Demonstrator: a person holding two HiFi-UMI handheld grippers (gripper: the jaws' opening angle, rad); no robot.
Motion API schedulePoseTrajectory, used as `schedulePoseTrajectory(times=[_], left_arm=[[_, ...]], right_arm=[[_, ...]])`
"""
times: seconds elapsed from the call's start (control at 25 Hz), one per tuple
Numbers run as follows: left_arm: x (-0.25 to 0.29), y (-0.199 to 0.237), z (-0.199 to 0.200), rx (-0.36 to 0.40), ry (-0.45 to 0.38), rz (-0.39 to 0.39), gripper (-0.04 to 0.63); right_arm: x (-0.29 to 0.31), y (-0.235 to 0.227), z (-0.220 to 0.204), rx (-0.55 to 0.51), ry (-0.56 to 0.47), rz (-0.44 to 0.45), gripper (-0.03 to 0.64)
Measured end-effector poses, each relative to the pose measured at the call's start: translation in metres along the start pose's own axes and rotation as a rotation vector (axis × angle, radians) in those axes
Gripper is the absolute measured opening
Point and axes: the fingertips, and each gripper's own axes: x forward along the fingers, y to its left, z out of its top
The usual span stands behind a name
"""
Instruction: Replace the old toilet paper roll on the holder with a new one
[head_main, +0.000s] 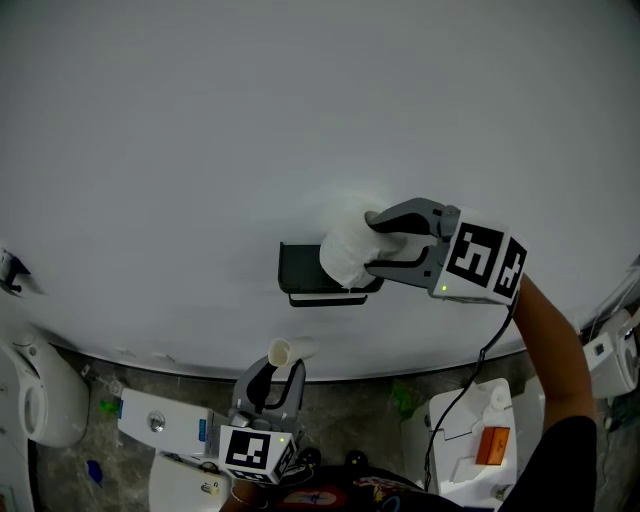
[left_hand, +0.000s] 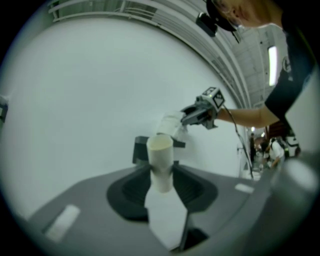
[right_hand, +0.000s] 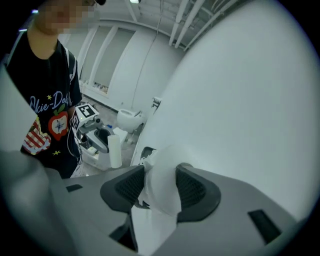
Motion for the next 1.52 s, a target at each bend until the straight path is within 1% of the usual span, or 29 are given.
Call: schedulePoseTrajectory(times=[0.08,0.24,0.36,0.44,0.48,0.56,0.64,0.72,0.84,0.96,1.08,1.16,1.36,1.52], left_arm=[[0.001,-0.004,0.002,0.0,-0.001,-0.011,0.138],[0.007,-0.009,0.0,-0.004,0.007,-0.027,0.138],[0.011,-0.017,-0.002,-0.01,0.013,-0.05,0.138],[0.013,-0.021,-0.002,-0.003,0.019,-0.06,0.138],[0.015,-0.022,-0.002,0.01,0.022,-0.062,0.138],[0.019,-0.022,0.0,0.034,0.027,-0.059,0.138],[0.021,-0.023,0.0,0.034,0.031,-0.058,0.138],[0.022,-0.024,-0.002,0.029,0.037,-0.06,0.138],[0.018,-0.021,-0.001,0.057,0.041,-0.048,0.138],[0.016,-0.018,0.003,0.066,0.039,-0.027,0.138],[0.013,-0.015,0.005,0.064,0.041,-0.015,0.138],[0.01,-0.012,0.005,0.065,0.045,-0.006,0.138],[0.002,-0.003,0.004,0.067,0.045,0.023,0.138],[-0.004,0.005,0.0,0.059,0.05,0.047,0.138]], right_arm=[[-0.013,0.003,0.006,0.072,-0.124,-0.047,0.206],[-0.045,0.019,0.014,0.287,-0.421,-0.116,0.206],[-0.074,0.034,0.009,0.426,-0.627,-0.164,0.204],[-0.089,0.045,-0.004,0.503,-0.731,-0.192,0.204],[-0.094,0.05,-0.013,0.538,-0.761,-0.208,0.204],[-0.098,0.06,-0.032,0.595,-0.784,-0.249,0.204],[-0.1,0.07,-0.053,0.658,-0.798,-0.294,0.204],[-0.099,0.081,-0.074,0.739,-0.824,-0.337,0.204],[-0.088,0.094,-0.109,0.864,-0.835,-0.387,0.202],[-0.065,0.099,-0.142,0.96,-0.808,-0.411,0.201],[-0.042,0.098,-0.162,1.042,-0.795,-0.412,0.196],[-0.031,0.093,-0.164,1.062,-0.801,-0.4,0.196],[-0.017,0.075,-0.151,1.074,-0.855,-0.361,0.195],[0.003,0.069,-0.138,1.058,-0.849,-0.313,0.195]])
